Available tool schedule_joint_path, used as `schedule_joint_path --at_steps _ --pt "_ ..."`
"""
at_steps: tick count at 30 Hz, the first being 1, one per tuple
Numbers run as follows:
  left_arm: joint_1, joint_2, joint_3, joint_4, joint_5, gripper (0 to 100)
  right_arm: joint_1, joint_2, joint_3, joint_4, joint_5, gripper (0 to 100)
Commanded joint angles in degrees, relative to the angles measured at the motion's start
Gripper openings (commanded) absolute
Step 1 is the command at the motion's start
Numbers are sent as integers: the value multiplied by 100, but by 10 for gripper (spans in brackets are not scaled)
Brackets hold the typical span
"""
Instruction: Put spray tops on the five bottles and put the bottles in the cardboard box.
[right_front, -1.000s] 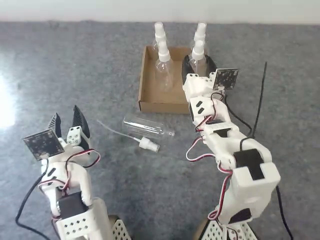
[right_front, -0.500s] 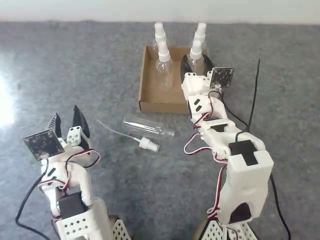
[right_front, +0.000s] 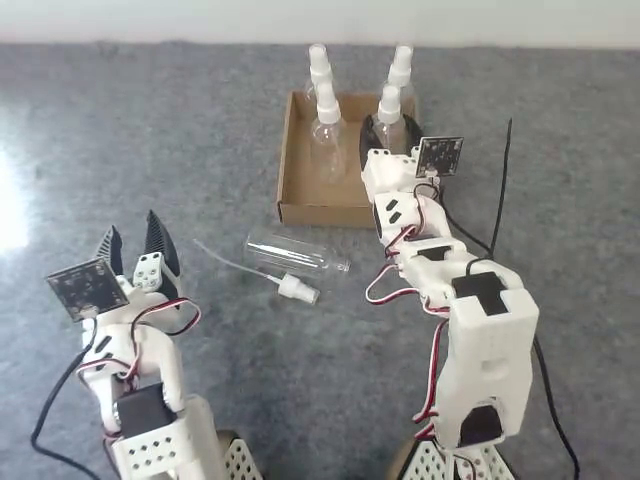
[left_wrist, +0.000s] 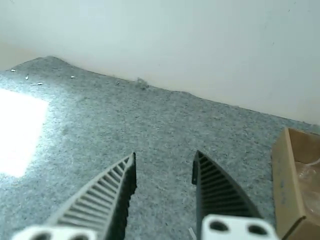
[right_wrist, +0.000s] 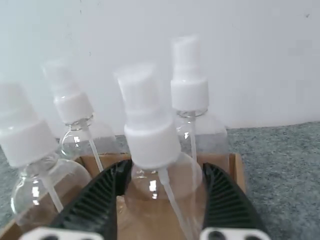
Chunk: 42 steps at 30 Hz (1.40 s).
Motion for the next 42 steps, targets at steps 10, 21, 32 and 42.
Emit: schedule_joint_path --at_steps 10,21,32,42 --pt "-18 -114 -48 -185 -44 174 75 -136 -299 -101 114 95" --pt "-26 -114 -48 -185 -44 174 75 -136 -299 -92 571 96" --pt "-26 -114 -48 -185 -44 174 75 -110 -299 -84 571 216" --pt "-26 -114 -48 -185 -44 174 66 -145 -299 136 571 219"
